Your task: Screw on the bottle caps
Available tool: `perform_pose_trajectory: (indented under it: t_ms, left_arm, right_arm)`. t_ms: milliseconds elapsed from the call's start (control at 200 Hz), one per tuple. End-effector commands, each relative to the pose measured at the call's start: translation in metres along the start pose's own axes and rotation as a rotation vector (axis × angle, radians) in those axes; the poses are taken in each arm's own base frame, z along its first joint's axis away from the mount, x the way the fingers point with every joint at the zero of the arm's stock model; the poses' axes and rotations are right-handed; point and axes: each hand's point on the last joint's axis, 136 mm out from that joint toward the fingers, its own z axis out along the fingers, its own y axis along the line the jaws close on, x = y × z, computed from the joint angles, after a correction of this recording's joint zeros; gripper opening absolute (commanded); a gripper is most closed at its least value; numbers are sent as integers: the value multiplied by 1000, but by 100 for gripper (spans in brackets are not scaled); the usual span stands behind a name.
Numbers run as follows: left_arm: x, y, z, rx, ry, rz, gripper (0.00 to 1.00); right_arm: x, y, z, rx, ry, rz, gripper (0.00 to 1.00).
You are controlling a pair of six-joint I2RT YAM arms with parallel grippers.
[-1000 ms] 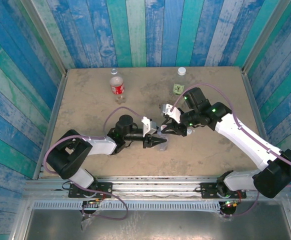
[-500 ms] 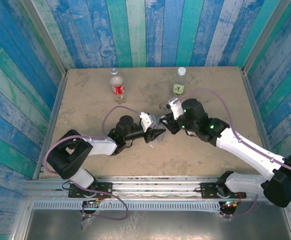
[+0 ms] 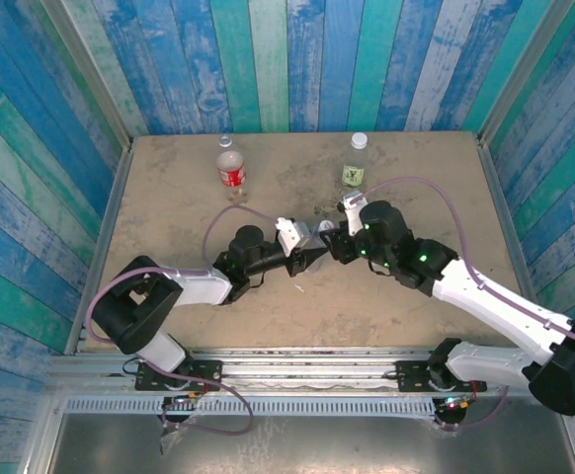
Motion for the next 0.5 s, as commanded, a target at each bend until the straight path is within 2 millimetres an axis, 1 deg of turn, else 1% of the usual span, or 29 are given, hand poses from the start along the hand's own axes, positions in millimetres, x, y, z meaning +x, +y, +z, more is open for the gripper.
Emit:
perform_pose_trajectory:
  t_ms: [0,50,145,260,401,416,496]
  left_arm:
    - [-15,-18,1,114,-52,11,48]
    - [-16,-26,0,166,-54,12,48]
    - [-19,-40,-2,256,-53,10,48]
    - [-23,-49,-4,318,-53,6,48]
    - [-29,-56,-7,355,-64,11,48]
    - [-30,-57,-8,359,-66,14,48]
    - [-32,-59,-9,374,-70,18,48]
  right_arm:
    - [-8,21,-21,-197,-16,-165,65]
    - [-11,30,-31,-286,-49,-204,67]
    - [-14,45,-46,-422,-100,-266,68]
    - [-11,59,-56,-521,-93,-338,67]
    - [-6,63,-57,-550,-68,-377,63]
    - [-9,54,-55,-527,-71,-366,62]
    - [-10,51,-54,-519,-67,-359,59]
